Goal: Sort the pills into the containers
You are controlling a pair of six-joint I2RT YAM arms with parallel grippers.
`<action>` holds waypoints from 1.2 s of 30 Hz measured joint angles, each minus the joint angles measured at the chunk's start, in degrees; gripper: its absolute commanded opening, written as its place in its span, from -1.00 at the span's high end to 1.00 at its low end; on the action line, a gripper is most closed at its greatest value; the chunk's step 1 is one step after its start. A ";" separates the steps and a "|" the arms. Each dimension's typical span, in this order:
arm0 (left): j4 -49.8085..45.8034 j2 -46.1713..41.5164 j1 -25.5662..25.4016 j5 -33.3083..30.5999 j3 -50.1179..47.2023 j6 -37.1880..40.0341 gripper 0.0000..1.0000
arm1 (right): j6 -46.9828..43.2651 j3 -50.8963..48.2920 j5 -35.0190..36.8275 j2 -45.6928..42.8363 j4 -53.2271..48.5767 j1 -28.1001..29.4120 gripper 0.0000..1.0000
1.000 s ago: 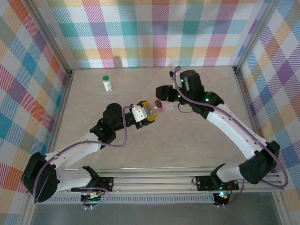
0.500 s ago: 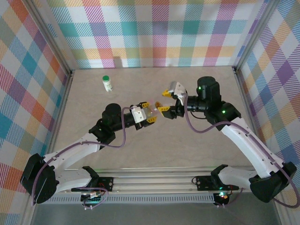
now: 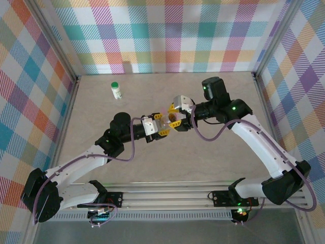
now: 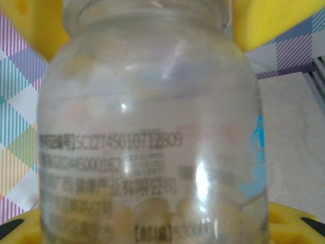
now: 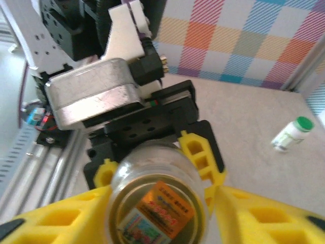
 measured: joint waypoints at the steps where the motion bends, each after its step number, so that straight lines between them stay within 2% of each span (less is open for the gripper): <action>1: -0.13 0.00 0.02 0.04 0.00 0.00 1.00 | -0.72 0.35 -0.42 0.31 -0.63 0.00 0.33; 5: -0.59 0.00 0.04 -0.57 0.02 -0.24 1.00 | -0.50 1.25 -1.01 1.07 -2.29 0.00 0.45; 10: -1.03 0.00 0.07 -1.55 0.02 -0.83 1.00 | 5.38 0.00 -1.64 1.25 0.22 0.00 0.61; 14: -3.50 0.20 0.11 -3.06 0.02 -1.70 1.00 | 15.19 -2.95 -1.79 1.27 4.50 -0.02 0.78; 22: -5.20 1.38 0.39 -6.69 0.02 -3.52 1.00 | 39.04 -8.90 1.97 -0.07 13.64 -0.04 0.86; 25: -5.03 1.97 0.39 -8.76 0.17 -3.43 1.00 | 47.34 -9.20 4.98 -0.26 14.03 0.00 0.90; 27: -5.01 2.29 0.39 -10.51 0.39 -3.13 1.00 | 52.11 -9.20 6.51 -0.26 14.01 0.00 0.81; 29: -5.07 2.69 0.37 -12.13 0.70 -2.45 1.00 | 56.76 -9.20 7.15 0.09 13.97 0.00 0.57; 31: -5.11 2.99 0.37 -13.62 0.81 -1.84 1.00 | 60.06 -9.03 7.23 0.72 13.75 0.00 0.48; 36: -4.66 3.21 0.26 -15.50 0.81 -0.35 1.00 | 63.67 -7.58 8.39 1.31 11.37 0.00 0.05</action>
